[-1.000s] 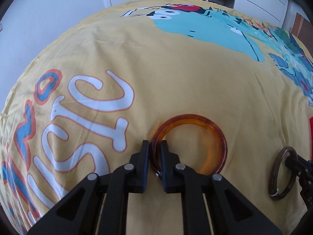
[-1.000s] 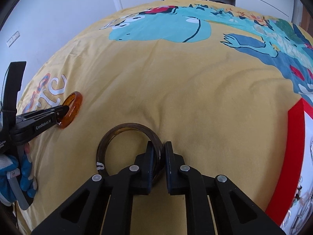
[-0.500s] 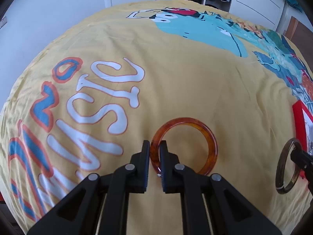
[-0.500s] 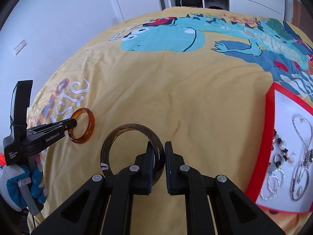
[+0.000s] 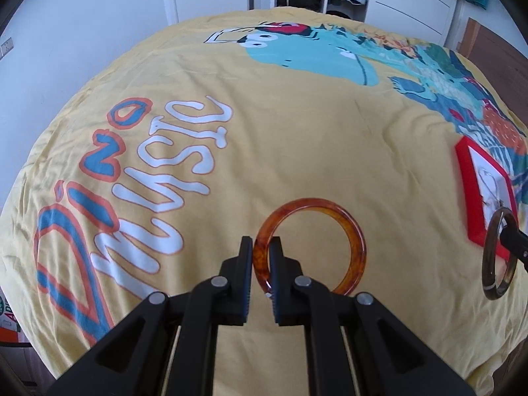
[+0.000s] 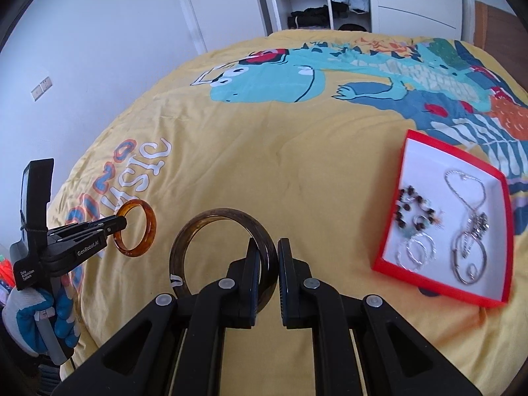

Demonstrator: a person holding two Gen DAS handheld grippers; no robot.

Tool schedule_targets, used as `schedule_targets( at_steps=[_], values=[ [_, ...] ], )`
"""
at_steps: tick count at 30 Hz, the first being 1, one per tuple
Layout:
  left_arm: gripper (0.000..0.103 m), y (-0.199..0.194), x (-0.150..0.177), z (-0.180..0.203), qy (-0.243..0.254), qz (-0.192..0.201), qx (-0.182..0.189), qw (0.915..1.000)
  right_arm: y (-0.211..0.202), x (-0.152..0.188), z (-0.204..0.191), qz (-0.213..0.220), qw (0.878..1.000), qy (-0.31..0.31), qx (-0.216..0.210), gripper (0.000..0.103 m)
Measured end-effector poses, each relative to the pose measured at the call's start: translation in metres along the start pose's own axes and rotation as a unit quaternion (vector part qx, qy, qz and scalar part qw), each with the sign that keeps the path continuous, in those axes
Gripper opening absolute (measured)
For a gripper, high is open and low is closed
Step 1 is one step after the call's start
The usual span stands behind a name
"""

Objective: Organize jewelry
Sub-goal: 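Carry both bangles over the red box and lower them inside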

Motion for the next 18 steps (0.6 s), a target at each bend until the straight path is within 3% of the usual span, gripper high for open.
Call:
schedule_targets(
  at_steps=[10, 18],
  values=[
    [0.009, -0.036, 0.01, 0.086, 0.071, 0.008, 0.042, 0.9966, -0.048, 0.029, 0.075, 0.023, 0.998, 0.046, 0.034, 0.01],
    [0.009, -0.036, -0.008, 0.185, 0.132, 0.009, 0.085, 0.9875, -0.065, 0.016, 0.169, 0.045, 0.992, 0.081, 0.085, 0.01]
  ],
)
Point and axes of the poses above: each gripper's, at about its wrist camera, not at the fingertips, and y roughly the way its jaws point, z to its right, x to its underside, the point moved 3 cm from there along y, roughly the way its jaws point, and after that the axes turned 1 degree about x, right-handed, at the moved point
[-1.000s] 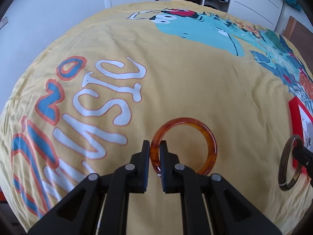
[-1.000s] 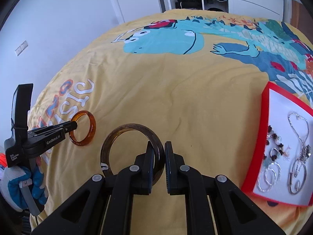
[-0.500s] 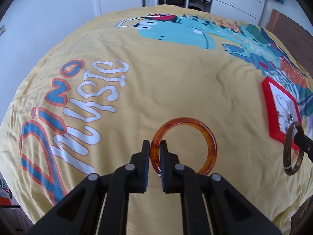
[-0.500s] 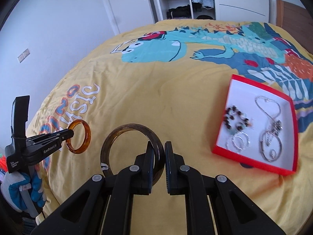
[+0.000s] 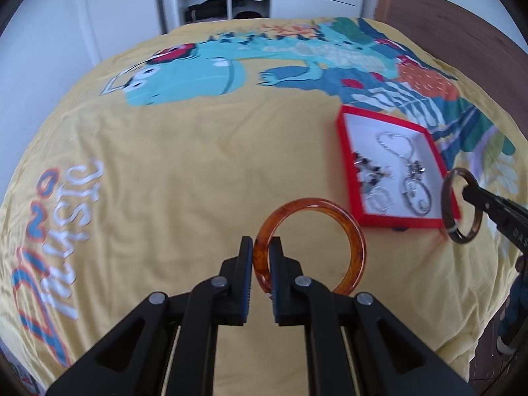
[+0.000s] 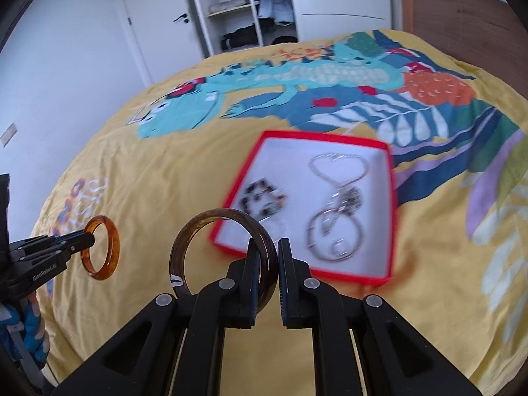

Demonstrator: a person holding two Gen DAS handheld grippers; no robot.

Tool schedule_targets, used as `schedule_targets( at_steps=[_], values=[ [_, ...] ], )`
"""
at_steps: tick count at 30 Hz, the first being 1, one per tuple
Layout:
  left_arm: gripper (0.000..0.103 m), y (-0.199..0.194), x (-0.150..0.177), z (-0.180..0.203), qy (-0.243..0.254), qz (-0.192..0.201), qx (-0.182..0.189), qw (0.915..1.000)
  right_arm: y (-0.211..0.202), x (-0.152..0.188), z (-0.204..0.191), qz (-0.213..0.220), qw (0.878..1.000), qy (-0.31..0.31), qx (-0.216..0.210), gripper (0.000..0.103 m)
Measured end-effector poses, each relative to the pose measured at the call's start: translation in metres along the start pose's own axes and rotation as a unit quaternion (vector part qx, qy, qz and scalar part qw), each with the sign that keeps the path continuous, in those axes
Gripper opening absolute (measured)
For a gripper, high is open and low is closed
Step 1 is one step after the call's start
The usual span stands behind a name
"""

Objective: Organize jewelry
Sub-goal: 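Carry both bangles over the red box and lower them inside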

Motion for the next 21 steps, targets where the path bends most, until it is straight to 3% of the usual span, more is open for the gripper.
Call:
schedule_targets(
  at_steps=[7, 12, 21],
  values=[
    [0.009, 0.041, -0.053, 0.074, 0.049, 0.004, 0.021, 0.9986, 0.035, -0.049, 0.046, 0.011, 1.0, 0.005, 0.027, 0.01],
    [0.009, 0.086, -0.085, 0.112, 0.075, -0.003, 0.012, 0.9971, 0.078, -0.076, 0.066, 0.0, 0.999, 0.004, 0.045, 0.01],
    [0.009, 0.147, -0.094, 0.135, 0.089, -0.036, -0.003, 0.9953, 0.151, -0.094, 0.086, -0.047, 0.996, 0.0, 0.07, 0.01]
  ],
)
Point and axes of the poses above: each gripper's, at about its wrist camera, not at the fingertips, and y roughly the way its jaws point, z to its right, x to its underside, the point moved 3 cm from there along y, roughly the way its jaws point, and after that the axes turned 1 degree about x, right-handed, at the moved point
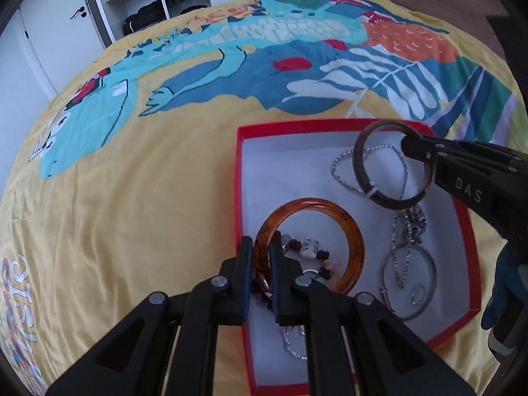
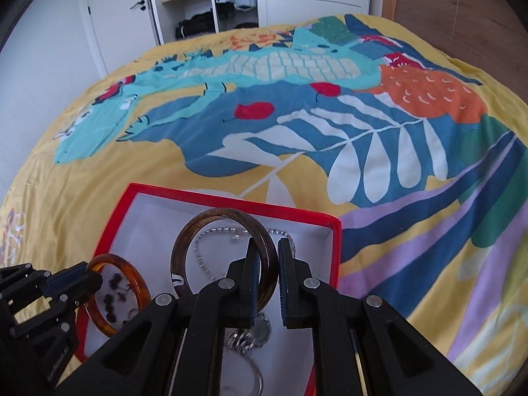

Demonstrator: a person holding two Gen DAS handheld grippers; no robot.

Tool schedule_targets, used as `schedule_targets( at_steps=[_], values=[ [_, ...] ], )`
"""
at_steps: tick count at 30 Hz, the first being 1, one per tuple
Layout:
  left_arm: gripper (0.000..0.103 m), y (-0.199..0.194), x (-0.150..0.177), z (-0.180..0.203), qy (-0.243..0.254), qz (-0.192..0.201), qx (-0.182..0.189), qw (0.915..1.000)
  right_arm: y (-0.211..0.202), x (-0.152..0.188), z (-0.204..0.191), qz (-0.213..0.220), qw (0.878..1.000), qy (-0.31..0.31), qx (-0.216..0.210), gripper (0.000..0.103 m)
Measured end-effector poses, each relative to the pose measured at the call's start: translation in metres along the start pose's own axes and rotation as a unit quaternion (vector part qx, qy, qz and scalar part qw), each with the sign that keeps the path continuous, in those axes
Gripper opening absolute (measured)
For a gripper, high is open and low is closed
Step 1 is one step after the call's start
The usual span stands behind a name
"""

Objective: Organize jewelry
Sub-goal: 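Carry both bangles over the red box and lower them inside, then open both tools and withdraw them from the red box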

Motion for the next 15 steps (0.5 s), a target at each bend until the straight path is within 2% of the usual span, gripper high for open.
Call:
schedule_targets(
  at_steps=[8, 12, 14, 15],
  values=[
    [0.01, 0.015, 0.002, 0.008, -0.003, -0.013, 0.009, 0.9999, 0.029, 0.006, -0.005, -0.037, 0.999, -0.006, 0.016, 0.01],
    [0.011, 0.014, 0.002, 0.006, -0.019, -0.025, 0.034, 0.9989, 0.029, 0.01, -0.001, -0.04, 0.999, 0.002, 0.021, 0.013],
    [0.011, 0.01, 0.002, 0.005, -0.024, -0.024, 0.04, 0.9986, 0.024, 0.01, 0.001, -0.036, 0.999, 0.008, 0.021, 0.031],
    [0.011, 0.006, 0.002, 0.005, -0.024, -0.021, 0.043, 0.9986, 0.019, 0.009, 0.003, -0.031, 0.999, 0.012, 0.019, 0.036]
  ],
)
Point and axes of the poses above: each gripper's, at about its wrist camera, not at the fingertips, and y roughly the way its jaws point, z to its right, x to its underside, the point moved 3 cm from there along y, roughly the way its jaws point, and after that the axes turned 1 degree about x, right-handed, at the moved point
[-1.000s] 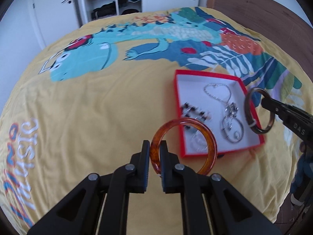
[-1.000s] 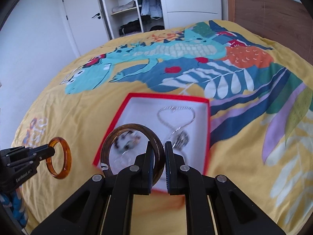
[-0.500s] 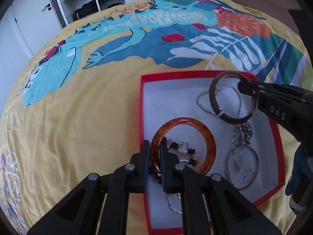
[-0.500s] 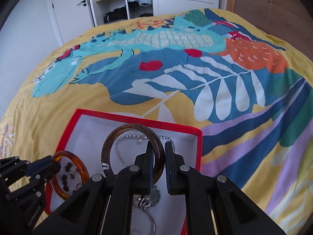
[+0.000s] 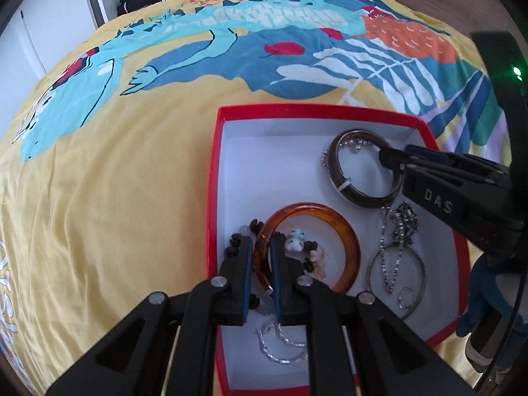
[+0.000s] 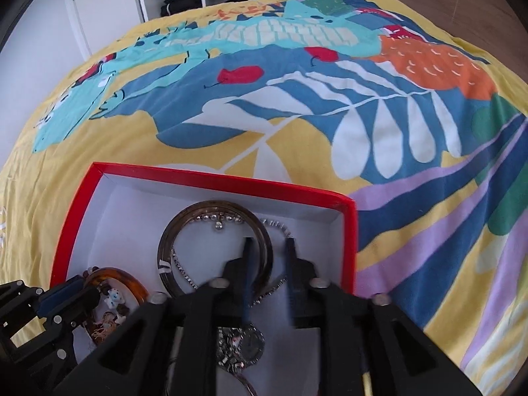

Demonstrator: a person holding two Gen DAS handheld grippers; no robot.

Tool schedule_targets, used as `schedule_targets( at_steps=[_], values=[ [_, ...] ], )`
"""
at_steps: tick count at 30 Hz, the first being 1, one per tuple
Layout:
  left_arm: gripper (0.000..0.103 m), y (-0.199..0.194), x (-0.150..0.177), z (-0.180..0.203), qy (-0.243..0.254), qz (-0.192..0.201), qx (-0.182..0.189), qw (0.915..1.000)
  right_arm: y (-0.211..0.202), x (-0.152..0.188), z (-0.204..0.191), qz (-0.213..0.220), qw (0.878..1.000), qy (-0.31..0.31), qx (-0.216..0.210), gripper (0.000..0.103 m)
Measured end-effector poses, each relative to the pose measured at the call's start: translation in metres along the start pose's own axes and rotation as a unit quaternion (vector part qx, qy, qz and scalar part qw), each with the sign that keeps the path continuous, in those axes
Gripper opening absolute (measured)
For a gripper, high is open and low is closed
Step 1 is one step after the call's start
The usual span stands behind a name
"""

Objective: Organize jewelry
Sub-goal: 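Open both tools and withdraw them from the red box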

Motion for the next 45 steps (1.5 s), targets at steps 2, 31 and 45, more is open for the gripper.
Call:
schedule_targets(
  at_steps=[2, 31, 45],
  values=[
    [0.016, -0.011, 0.001, 0.001, 0.003, 0.007, 0.01, 0.9999, -0.012, 0.0, 0.004, 0.01, 1.0, 0.01, -0.009, 0.04],
    [0.05, -0.285, 0.188, -0.12, -0.075, 0.147, -0.106, 0.9806, -0.28, 0.145, -0.13, 0.124, 0.988, -0.001, -0.091, 0.083],
    [0.051, -0.36, 0.265, -0.168, -0.125, 0.198, -0.151, 0.9603, -0.339, 0.199, -0.193, 0.167, 0.981, -0.053, -0.087, 0.091]
  ],
)
Point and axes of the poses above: each gripper's, at about its wrist camera, not at the fingertips, and y roughly the way its jaws point, z to its right, x to its underside, the point moved 3 cm from there along y, roughly the way its jaws point, and after that the axes turned 1 degree about x, right-handed, at the moved point
